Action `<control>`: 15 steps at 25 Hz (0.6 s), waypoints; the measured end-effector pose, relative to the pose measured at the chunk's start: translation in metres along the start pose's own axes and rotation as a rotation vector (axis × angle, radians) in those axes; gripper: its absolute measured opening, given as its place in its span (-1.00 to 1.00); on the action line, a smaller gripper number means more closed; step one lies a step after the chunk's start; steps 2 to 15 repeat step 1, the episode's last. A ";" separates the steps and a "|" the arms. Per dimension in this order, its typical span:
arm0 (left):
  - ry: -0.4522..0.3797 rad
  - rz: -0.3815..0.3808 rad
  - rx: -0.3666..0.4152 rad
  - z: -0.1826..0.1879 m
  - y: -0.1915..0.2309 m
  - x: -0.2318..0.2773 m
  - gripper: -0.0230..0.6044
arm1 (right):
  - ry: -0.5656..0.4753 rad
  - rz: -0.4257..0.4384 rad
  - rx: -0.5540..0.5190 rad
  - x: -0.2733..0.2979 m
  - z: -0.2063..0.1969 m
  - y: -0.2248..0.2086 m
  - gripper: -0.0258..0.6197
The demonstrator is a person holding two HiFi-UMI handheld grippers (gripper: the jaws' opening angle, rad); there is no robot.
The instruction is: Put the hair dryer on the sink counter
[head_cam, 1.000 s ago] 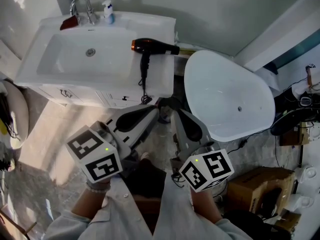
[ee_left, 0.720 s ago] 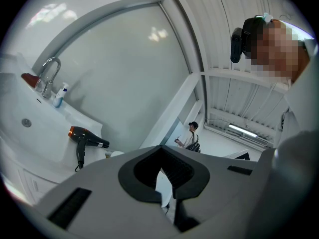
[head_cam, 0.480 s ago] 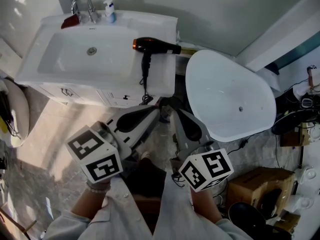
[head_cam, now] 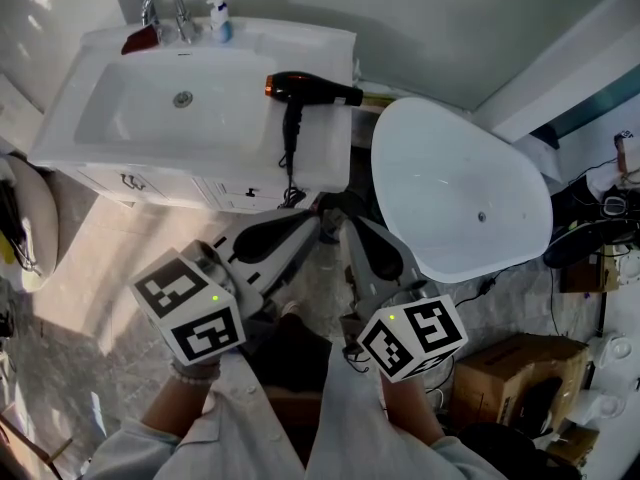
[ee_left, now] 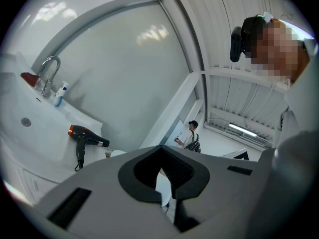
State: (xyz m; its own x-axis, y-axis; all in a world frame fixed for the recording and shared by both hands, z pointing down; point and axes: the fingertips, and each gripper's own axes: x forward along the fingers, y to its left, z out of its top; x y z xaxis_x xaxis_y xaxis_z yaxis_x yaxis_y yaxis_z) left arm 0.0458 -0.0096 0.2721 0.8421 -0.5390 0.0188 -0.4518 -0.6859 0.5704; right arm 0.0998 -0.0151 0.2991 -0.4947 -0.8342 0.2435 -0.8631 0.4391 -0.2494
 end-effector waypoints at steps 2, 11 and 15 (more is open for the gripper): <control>0.001 0.000 0.001 0.000 0.000 0.001 -0.91 | 0.000 0.000 0.002 0.001 0.000 -0.001 -0.93; 0.001 0.000 0.001 0.000 0.000 0.001 -0.91 | 0.000 0.000 0.002 0.001 0.000 -0.001 -0.93; 0.001 0.000 0.001 0.000 0.000 0.001 -0.91 | 0.000 0.000 0.002 0.001 0.000 -0.001 -0.93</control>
